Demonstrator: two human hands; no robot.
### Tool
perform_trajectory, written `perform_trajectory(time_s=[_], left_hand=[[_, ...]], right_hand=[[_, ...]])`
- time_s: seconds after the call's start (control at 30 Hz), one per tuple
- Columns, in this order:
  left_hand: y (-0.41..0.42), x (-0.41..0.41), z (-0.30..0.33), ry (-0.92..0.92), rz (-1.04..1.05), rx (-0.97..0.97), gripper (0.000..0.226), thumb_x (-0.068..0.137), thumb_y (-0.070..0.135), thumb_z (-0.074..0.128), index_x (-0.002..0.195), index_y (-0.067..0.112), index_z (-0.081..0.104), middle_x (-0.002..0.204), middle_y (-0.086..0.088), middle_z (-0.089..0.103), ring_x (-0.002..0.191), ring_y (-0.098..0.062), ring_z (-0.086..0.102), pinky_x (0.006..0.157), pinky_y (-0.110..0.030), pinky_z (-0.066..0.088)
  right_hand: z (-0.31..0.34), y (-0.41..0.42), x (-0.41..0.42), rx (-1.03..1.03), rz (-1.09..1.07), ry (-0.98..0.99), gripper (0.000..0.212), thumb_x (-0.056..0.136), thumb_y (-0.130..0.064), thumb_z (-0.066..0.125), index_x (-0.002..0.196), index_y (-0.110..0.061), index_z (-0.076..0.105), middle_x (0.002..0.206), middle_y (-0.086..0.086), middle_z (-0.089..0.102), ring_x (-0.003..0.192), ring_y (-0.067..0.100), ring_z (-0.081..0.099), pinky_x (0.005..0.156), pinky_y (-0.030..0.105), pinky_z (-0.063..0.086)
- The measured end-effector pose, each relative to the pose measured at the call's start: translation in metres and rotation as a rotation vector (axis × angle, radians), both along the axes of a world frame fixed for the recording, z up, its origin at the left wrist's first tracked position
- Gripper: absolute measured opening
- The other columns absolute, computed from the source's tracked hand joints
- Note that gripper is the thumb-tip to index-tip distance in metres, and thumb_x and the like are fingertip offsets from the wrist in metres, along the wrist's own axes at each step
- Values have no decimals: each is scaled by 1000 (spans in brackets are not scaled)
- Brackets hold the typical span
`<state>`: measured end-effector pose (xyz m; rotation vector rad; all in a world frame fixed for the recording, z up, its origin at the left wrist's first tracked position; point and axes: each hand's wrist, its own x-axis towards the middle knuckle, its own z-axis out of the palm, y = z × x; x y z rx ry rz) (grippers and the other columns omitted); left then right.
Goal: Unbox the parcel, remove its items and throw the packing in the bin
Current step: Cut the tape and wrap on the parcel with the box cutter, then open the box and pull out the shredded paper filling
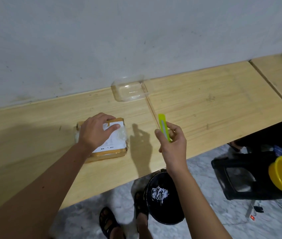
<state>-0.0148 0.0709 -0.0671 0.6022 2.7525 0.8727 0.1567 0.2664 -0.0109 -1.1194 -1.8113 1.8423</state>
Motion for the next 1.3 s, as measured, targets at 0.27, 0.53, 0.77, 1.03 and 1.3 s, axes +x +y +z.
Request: perform_trajectory(time_s=[0.27, 0.53, 0.77, 1.03, 1.3], left_hand=[[23, -25, 9, -55, -139, 16, 31, 94, 39, 76, 120, 23, 75, 122, 9, 73, 115, -16, 64, 93, -29, 41], [36, -41, -3, 0, -176, 104, 27, 92, 33, 79, 115, 19, 77, 114, 6, 75, 116, -21, 63, 121, -38, 30], [37, -41, -12, 44, -236, 63, 47, 90, 49, 63, 119, 15, 75, 119, 0, 75, 128, -25, 62, 127, -45, 12], [12, 4, -4, 215, 324, 1, 74, 82, 40, 83, 141, 6, 55, 142, -9, 61, 147, -34, 42, 122, -57, 29], [-11, 26, 6, -85, 697, 109, 89, 71, 51, 91, 145, 20, 52, 145, 4, 57, 139, -18, 47, 105, -30, 38]], right_hand=[[-79, 126, -56, 396, -12, -352, 38, 92, -40, 69, 128, -28, 69, 103, 17, 64, 76, 22, 59, 66, 33, 48], [-128, 186, -88, 528, -36, -500, 42, 83, -41, 79, 114, -17, 67, 113, 10, 69, 112, 36, 61, 93, 43, 50], [-113, 153, -104, 765, 26, -608, 43, 87, -43, 73, 125, -25, 65, 134, 10, 53, 126, 39, 42, 104, 48, 34], [-66, 59, -172, 506, 597, 77, 26, 91, -31, 76, 113, -19, 72, 114, -6, 69, 94, 11, 66, 77, 17, 50], [-52, 5, -194, 318, 1047, -128, 33, 91, -41, 76, 122, -29, 74, 112, -11, 74, 97, 6, 71, 67, 12, 52]])
